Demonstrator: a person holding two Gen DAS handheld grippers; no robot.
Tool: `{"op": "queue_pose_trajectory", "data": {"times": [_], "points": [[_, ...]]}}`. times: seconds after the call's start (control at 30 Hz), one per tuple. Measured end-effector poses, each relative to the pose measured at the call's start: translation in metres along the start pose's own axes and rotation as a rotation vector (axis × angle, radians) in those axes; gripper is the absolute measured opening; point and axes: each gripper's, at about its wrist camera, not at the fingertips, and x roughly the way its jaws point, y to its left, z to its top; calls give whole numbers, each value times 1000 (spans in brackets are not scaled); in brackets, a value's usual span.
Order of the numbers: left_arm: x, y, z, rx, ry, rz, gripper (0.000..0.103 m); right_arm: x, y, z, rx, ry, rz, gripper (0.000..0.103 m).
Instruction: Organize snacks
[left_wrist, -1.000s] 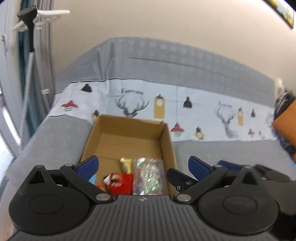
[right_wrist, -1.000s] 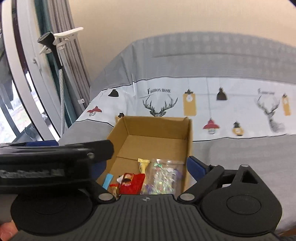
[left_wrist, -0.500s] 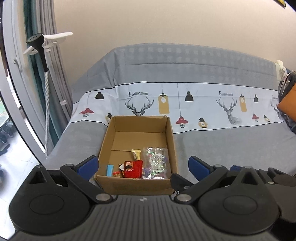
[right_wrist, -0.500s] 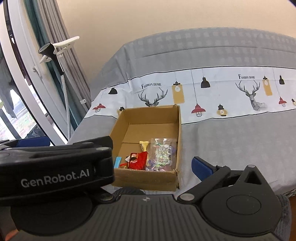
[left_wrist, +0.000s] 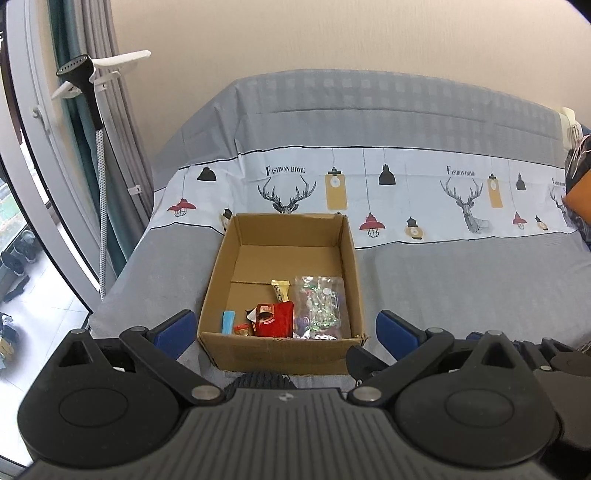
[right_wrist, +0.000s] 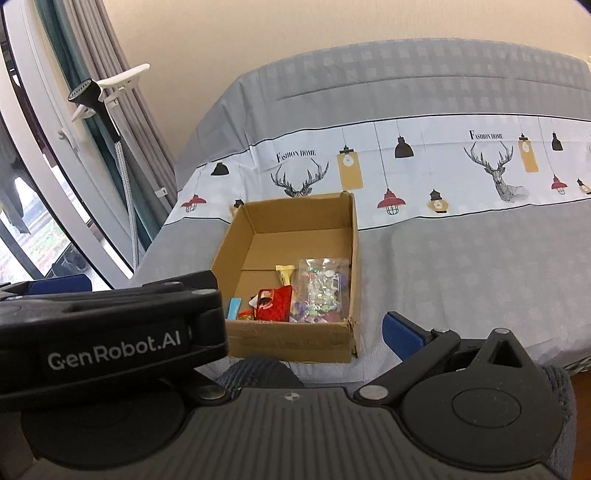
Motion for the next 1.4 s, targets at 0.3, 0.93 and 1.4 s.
{"op": "queue_pose_trajectory", "data": {"times": [0.3,0.93,1.4], "points": [[2,-2,-2,9,13,12,103,3,-1,-3,7,11,10,103],[-1,-6,-3,20,14,23,103,4,-3,-3,4,9,14,103],[4,-5,-5,38,42,15,103,5,-3,-4,-2,14,8,103]]}}
